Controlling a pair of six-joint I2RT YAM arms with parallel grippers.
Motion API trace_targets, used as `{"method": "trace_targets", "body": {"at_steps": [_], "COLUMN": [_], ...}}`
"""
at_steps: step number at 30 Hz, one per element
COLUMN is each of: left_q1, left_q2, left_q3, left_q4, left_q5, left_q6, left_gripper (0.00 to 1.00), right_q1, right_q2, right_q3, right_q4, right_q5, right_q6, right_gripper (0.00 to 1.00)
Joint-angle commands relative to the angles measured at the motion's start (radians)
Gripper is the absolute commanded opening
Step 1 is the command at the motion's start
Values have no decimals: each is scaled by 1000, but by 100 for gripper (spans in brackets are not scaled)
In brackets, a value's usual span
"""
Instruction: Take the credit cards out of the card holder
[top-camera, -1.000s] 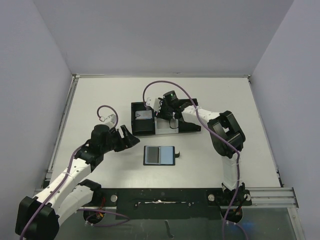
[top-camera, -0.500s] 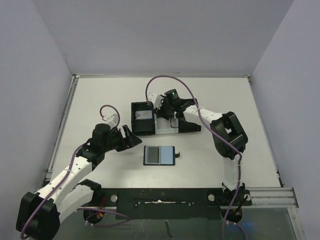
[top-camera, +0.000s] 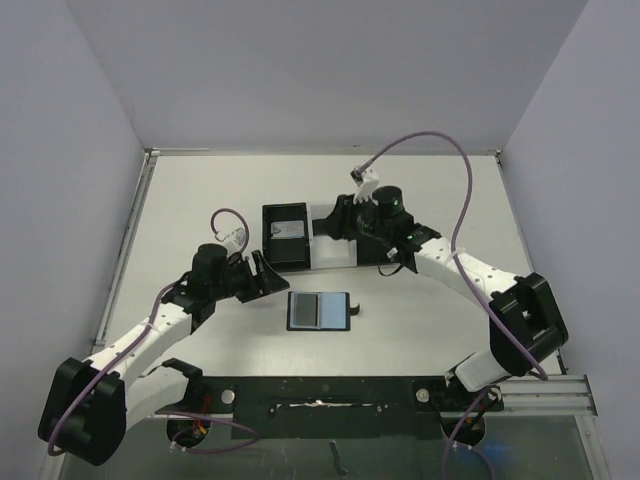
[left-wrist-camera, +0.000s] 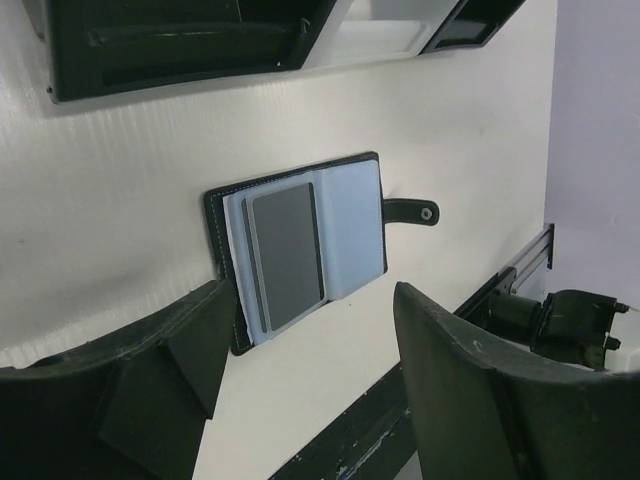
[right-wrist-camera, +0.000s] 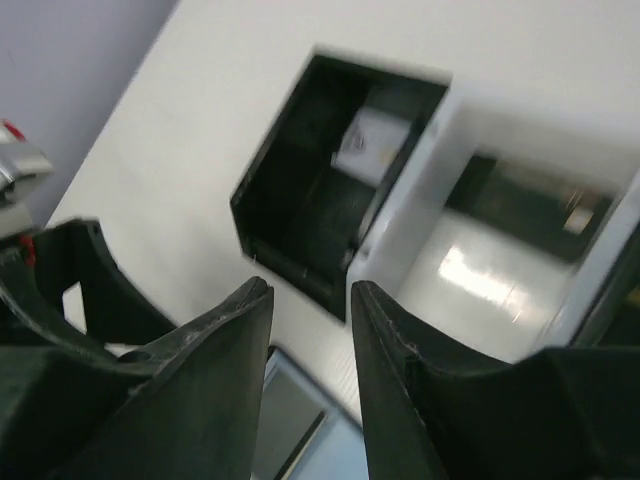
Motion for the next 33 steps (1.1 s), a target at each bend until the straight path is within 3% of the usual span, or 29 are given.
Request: {"method": "trace_targets", "body": {"at_steps": [1, 3, 9, 18, 33], "left_q1": [4, 3, -4, -30, -135], "left_q2": [50, 80, 128, 172, 309], "left_q3": [19, 26, 30, 35, 95], "left_q4": [99, 105, 111, 134, 166], "left_q5": [85, 110, 152, 176, 136], "left_q6": [10, 12, 22, 23, 35], "left_gripper": [62, 61, 55, 50, 46], "right_q1": [72, 124, 215, 225, 221], "right_q2": [37, 39, 74, 91, 159], "right_q3": [-222, -281, -289, -291, -320], "right_q4": [123, 181, 144, 36, 11], "right_q5": [-98, -63, -13, 41, 37], "right_q6": [507, 578, 613, 638, 674], "right_gripper": [37, 36, 32, 31, 30]}}
